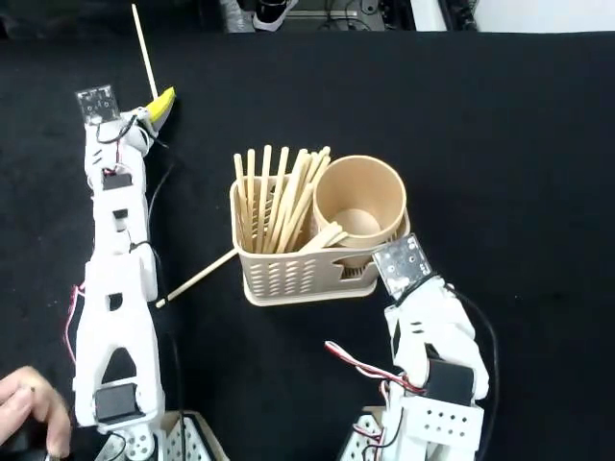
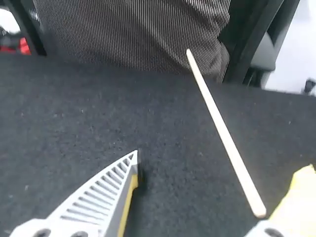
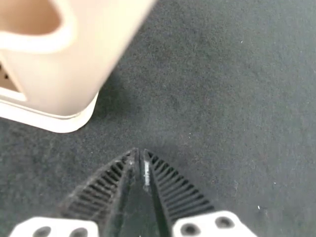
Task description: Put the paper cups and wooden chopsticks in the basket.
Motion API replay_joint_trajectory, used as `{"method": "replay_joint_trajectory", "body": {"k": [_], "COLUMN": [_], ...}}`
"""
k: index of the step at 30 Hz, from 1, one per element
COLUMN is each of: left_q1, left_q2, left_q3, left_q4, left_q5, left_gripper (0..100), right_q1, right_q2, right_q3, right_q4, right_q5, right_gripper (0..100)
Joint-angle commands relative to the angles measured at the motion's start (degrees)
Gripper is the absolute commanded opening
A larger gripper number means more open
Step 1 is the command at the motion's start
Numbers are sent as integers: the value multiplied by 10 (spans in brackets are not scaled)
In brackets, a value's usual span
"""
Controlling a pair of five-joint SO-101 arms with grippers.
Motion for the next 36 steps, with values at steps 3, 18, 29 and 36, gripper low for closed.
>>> {"method": "replay_joint_trajectory", "body": {"k": [3,18,29,36], "left_q1": [-6,-18,-18,-18], "left_q2": [21,20,20,20], "left_q3": [48,132,132,131], "left_q4": [-40,-84,-84,-84], "left_q5": [25,24,23,23], "left_gripper": [461,458,457,457], "right_q1": [-1,-1,-1,-1], "right_q2": [-28,-28,-28,-28], "right_q3": [-1,-1,-1,-1], "right_q4": [4,4,4,4], "right_q5": [4,4,4,4], "right_gripper": [12,12,12,12]}}
